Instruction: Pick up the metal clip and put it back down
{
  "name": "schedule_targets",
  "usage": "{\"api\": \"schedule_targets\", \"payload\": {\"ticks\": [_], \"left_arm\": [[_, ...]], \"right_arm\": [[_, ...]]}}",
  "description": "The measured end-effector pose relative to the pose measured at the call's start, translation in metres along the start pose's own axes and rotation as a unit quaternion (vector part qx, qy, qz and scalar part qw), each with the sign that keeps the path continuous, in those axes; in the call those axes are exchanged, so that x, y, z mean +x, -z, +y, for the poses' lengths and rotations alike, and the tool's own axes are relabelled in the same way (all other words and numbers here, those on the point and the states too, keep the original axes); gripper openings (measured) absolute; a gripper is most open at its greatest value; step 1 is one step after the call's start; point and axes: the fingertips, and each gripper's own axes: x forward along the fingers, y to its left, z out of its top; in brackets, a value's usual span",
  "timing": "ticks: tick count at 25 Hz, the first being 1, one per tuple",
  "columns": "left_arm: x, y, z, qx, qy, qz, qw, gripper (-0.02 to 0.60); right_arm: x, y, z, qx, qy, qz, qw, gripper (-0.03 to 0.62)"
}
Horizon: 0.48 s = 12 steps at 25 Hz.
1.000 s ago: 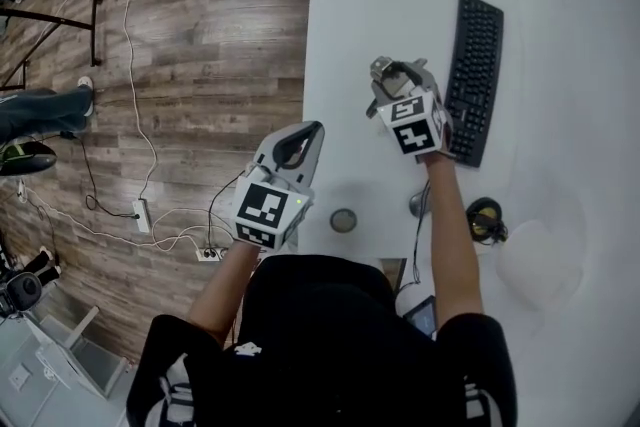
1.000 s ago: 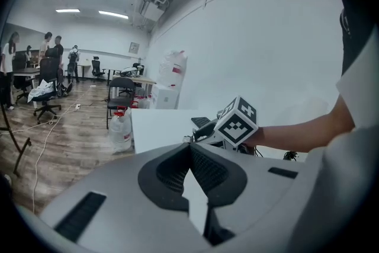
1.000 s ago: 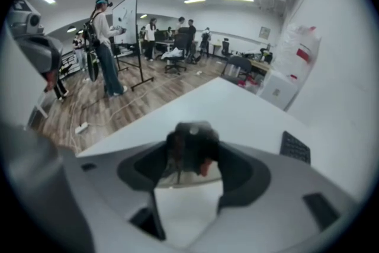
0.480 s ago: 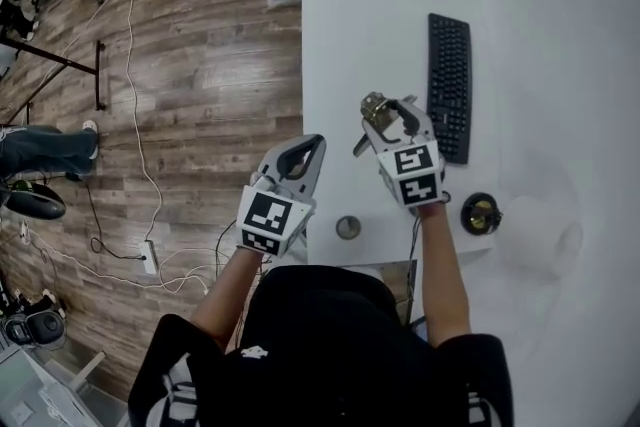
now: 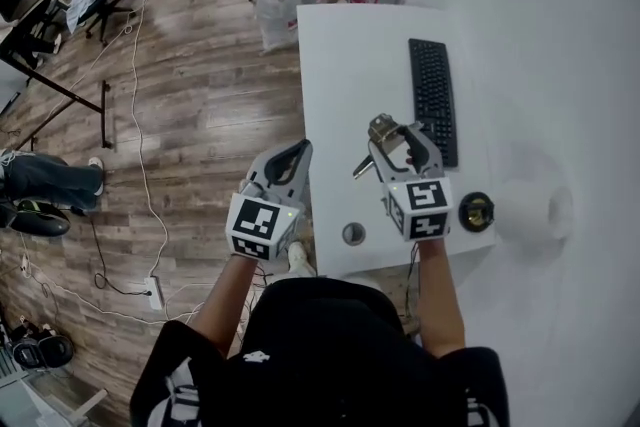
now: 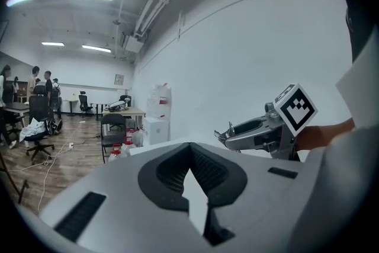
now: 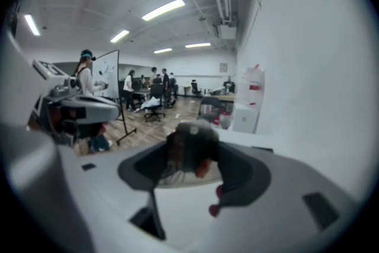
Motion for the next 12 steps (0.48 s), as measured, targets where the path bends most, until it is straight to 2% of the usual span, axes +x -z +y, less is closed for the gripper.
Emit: {"api": "schedule_targets", "payload": {"ticks": [12], "left_arm": [[-0.047, -0.056, -0.008, 0.037, -0.005, -0.060, 0.9975, 0.025]], "right_arm": [[-0.071, -0.045, 0.017, 0.015, 0.034, -0.094, 0.995, 0.285]]}}
